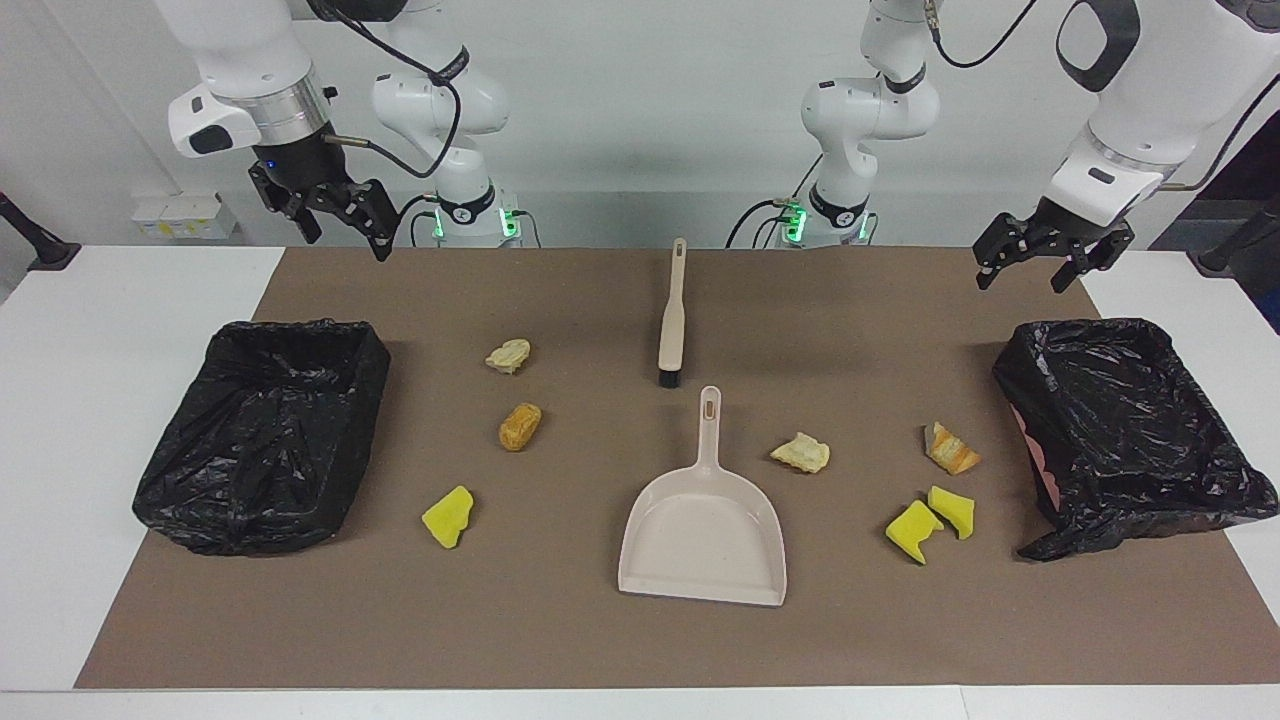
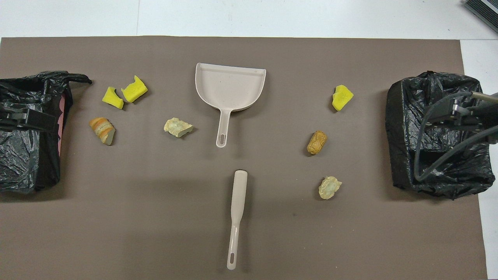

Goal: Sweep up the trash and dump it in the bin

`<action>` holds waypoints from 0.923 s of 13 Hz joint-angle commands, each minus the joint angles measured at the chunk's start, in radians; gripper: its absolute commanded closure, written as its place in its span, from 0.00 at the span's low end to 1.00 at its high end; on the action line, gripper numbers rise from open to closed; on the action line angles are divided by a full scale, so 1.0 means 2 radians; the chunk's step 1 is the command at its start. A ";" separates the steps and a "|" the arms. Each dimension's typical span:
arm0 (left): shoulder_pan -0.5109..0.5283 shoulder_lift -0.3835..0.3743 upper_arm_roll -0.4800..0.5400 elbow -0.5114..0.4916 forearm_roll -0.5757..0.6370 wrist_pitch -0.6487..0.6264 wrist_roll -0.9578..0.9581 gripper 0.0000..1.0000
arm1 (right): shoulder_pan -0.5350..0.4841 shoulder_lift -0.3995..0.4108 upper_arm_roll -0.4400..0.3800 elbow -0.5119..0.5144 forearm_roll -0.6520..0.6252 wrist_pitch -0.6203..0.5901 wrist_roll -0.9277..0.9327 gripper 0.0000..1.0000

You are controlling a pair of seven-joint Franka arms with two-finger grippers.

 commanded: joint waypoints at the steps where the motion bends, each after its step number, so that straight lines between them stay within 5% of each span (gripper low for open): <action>1: -0.006 -0.013 0.004 -0.015 0.009 0.001 0.000 0.00 | -0.005 -0.012 -0.001 -0.013 0.009 0.000 -0.018 0.00; 7: -0.009 -0.024 0.000 -0.038 0.003 0.005 -0.003 0.00 | -0.001 -0.011 0.000 -0.010 0.007 0.004 -0.017 0.00; 12: -0.062 -0.032 -0.001 -0.094 -0.028 0.045 -0.030 0.00 | 0.002 -0.006 0.001 -0.007 0.000 0.007 -0.014 0.00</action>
